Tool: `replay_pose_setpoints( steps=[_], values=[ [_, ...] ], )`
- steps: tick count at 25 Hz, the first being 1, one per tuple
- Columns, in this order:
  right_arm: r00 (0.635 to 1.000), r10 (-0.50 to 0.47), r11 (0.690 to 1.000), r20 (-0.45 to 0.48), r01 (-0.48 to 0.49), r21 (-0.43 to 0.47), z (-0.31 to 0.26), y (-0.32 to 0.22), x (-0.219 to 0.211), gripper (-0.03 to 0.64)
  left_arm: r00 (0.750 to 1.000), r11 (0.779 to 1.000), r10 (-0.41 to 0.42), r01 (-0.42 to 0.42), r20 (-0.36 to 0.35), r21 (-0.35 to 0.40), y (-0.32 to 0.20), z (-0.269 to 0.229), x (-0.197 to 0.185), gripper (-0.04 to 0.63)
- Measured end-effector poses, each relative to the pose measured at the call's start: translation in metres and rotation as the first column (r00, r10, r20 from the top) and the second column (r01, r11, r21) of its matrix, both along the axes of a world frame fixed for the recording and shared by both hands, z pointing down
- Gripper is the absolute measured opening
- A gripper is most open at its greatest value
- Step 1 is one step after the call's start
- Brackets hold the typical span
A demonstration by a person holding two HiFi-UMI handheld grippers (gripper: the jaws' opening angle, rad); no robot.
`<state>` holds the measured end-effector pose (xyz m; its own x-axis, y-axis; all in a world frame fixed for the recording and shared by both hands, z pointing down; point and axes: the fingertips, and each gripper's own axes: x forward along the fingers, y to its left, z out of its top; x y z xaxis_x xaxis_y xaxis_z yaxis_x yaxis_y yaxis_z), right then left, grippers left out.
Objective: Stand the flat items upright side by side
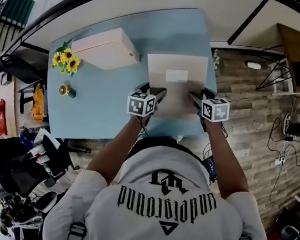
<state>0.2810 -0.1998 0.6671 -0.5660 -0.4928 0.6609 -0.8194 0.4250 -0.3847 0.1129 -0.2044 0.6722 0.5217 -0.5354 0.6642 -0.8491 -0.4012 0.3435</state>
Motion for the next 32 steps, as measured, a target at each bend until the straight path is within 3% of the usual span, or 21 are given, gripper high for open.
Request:
replay_pose_setpoints(
  steps=[6, 18, 24, 32],
  values=[
    [0.998, -0.018, 0.987, -0.056, 0.027, 0.156, -0.037, 0.04, -0.001, 0.295, 0.999, 0.995, -0.022, 0.019, 0.029, 0.096, 0.042, -0.034, -0.001, 0.342],
    [0.998, -0.032, 0.951, -0.062, 0.049, 0.305, -0.079, 0.069, -0.032, 0.291, 0.991, 0.962, -0.081, 0.049, 0.108, 0.268, 0.074, -0.087, -0.032, 0.342],
    [0.993, -0.051, 0.922, -0.108, 0.088, 0.376, -0.098, 0.06, -0.073, 0.29, 0.988, 0.943, -0.117, 0.077, 0.105, 0.323, 0.07, -0.104, -0.074, 0.344],
    [0.987, -0.073, 0.895, -0.146, 0.13, 0.427, -0.118, 0.043, -0.162, 0.288, 0.983, 0.926, -0.158, 0.114, 0.095, 0.359, 0.058, -0.121, -0.162, 0.343]
  ],
)
